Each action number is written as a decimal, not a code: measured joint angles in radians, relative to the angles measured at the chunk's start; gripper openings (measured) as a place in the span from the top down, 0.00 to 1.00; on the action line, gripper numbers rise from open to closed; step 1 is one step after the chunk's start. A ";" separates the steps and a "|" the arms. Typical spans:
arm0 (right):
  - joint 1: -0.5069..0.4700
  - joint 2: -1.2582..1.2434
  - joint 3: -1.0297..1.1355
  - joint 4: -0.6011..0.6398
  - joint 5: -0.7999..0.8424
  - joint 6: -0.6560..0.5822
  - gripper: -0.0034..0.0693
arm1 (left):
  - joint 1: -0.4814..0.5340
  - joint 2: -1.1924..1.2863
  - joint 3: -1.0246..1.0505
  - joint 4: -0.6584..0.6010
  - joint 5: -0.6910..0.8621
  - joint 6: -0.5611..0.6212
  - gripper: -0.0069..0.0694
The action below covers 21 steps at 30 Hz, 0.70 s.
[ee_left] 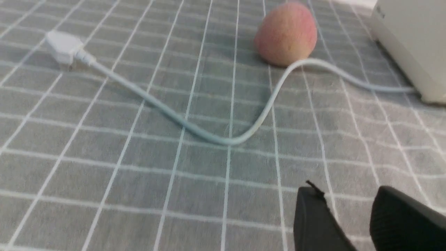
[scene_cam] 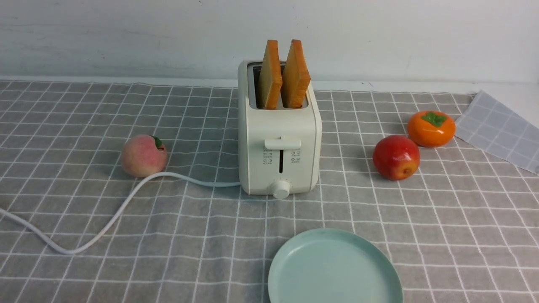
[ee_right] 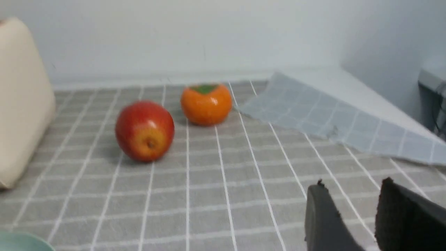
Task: Take toasted bread from bread machine on grey coffee table place on plate.
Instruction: 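Grasp the toast slice in the toaster and pull it up out of the slot with the right gripper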
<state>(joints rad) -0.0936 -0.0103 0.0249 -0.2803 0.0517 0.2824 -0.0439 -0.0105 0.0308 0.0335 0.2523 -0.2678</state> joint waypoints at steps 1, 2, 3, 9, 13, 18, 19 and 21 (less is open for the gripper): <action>0.000 0.000 0.000 -0.003 -0.052 0.000 0.62 | 0.000 0.000 0.000 0.000 -0.049 0.000 0.60; 0.000 0.000 0.000 -0.005 -0.089 0.000 0.62 | 0.000 0.000 0.000 0.000 -0.080 0.000 0.60; 0.000 0.000 0.000 -0.010 -0.127 0.000 0.62 | 0.000 0.000 0.000 0.000 -0.114 0.000 0.60; 0.000 0.000 0.000 -0.026 -0.244 0.000 0.62 | 0.000 0.000 0.000 0.000 -0.181 0.000 0.60; 0.000 0.000 0.000 -0.027 -0.292 0.009 0.62 | 0.000 0.000 0.000 -0.004 -0.212 -0.008 0.60; 0.000 0.000 0.000 -0.027 -0.387 0.167 0.62 | 0.000 0.000 0.000 -0.070 -0.405 -0.168 0.60; 0.000 0.000 0.000 -0.027 -0.393 0.207 0.62 | 0.000 0.000 0.000 -0.085 -0.454 -0.208 0.60; 0.000 0.000 -0.007 -0.027 -0.395 0.295 0.62 | 0.000 0.000 0.000 -0.099 -0.553 -0.271 0.60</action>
<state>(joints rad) -0.0936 -0.0103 0.0174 -0.3072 -0.3429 0.5770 -0.0439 -0.0105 0.0308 -0.0652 -0.3012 -0.5390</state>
